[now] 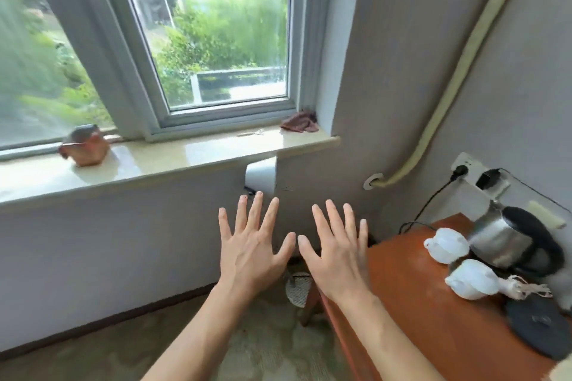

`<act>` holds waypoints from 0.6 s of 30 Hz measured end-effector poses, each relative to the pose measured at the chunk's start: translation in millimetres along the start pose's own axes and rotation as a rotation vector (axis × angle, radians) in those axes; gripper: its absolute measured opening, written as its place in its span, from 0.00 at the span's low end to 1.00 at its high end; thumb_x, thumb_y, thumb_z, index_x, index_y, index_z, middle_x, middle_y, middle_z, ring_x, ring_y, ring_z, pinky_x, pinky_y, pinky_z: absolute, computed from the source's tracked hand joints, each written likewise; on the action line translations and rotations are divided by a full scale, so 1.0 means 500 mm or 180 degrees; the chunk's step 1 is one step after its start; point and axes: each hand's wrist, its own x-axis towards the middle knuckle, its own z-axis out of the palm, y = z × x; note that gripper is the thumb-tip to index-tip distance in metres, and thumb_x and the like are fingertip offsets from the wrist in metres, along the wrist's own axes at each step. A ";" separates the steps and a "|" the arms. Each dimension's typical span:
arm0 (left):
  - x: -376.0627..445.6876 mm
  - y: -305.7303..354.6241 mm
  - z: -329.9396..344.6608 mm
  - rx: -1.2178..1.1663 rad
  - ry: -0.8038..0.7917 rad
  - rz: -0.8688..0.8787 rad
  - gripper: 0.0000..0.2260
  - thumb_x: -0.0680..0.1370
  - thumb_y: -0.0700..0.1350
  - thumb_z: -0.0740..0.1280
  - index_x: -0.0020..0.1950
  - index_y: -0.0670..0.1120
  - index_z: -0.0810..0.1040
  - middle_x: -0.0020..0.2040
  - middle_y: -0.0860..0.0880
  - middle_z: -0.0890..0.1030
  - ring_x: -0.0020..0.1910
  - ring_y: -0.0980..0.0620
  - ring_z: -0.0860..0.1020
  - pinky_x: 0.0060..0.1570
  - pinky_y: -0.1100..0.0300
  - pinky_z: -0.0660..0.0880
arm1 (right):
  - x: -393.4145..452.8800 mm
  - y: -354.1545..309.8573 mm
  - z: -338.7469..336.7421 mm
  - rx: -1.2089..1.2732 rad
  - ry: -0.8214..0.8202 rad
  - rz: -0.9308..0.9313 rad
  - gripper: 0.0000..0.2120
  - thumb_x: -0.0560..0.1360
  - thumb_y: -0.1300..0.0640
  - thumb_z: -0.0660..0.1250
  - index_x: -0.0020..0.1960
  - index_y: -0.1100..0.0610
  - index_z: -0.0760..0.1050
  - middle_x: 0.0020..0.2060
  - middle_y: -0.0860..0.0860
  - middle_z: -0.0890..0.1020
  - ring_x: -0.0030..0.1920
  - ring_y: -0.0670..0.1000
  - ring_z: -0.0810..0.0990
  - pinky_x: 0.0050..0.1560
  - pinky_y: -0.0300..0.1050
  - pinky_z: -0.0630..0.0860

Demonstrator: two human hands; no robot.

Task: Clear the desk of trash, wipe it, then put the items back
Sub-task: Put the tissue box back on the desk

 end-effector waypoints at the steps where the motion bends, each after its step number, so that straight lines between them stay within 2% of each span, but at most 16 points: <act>1: 0.004 -0.031 -0.008 0.0023 0.0032 -0.0133 0.35 0.80 0.71 0.43 0.84 0.60 0.44 0.85 0.52 0.42 0.83 0.47 0.36 0.78 0.37 0.32 | 0.024 -0.028 0.009 0.0018 -0.0066 -0.0153 0.35 0.79 0.33 0.48 0.82 0.46 0.57 0.83 0.49 0.56 0.83 0.56 0.46 0.80 0.64 0.43; 5: 0.007 -0.141 -0.036 0.0134 0.0100 -0.0670 0.35 0.80 0.71 0.43 0.84 0.59 0.42 0.84 0.53 0.38 0.82 0.48 0.34 0.78 0.37 0.34 | 0.109 -0.127 0.046 0.0177 -0.0342 -0.0791 0.36 0.79 0.32 0.46 0.83 0.44 0.51 0.83 0.47 0.49 0.82 0.54 0.38 0.81 0.62 0.39; 9: 0.013 -0.218 -0.066 0.0302 0.0168 -0.1208 0.35 0.80 0.71 0.43 0.84 0.59 0.38 0.83 0.53 0.35 0.81 0.48 0.31 0.78 0.37 0.33 | 0.191 -0.205 0.075 0.0186 -0.0658 -0.1432 0.35 0.81 0.32 0.50 0.84 0.43 0.45 0.83 0.46 0.43 0.81 0.53 0.33 0.81 0.61 0.37; 12: 0.016 -0.253 -0.093 0.0417 0.0270 -0.1582 0.36 0.79 0.71 0.41 0.83 0.59 0.36 0.83 0.53 0.34 0.81 0.48 0.30 0.77 0.37 0.32 | 0.251 -0.254 0.088 0.0221 -0.0707 -0.1811 0.36 0.81 0.32 0.50 0.84 0.43 0.45 0.83 0.47 0.43 0.81 0.53 0.32 0.80 0.61 0.36; 18: 0.001 -0.302 -0.133 0.0583 0.0323 -0.2188 0.37 0.79 0.71 0.41 0.83 0.58 0.35 0.83 0.53 0.33 0.81 0.49 0.30 0.77 0.36 0.32 | 0.326 -0.354 0.116 0.0217 -0.0829 -0.2433 0.40 0.76 0.28 0.41 0.84 0.43 0.45 0.83 0.46 0.45 0.82 0.55 0.34 0.80 0.63 0.37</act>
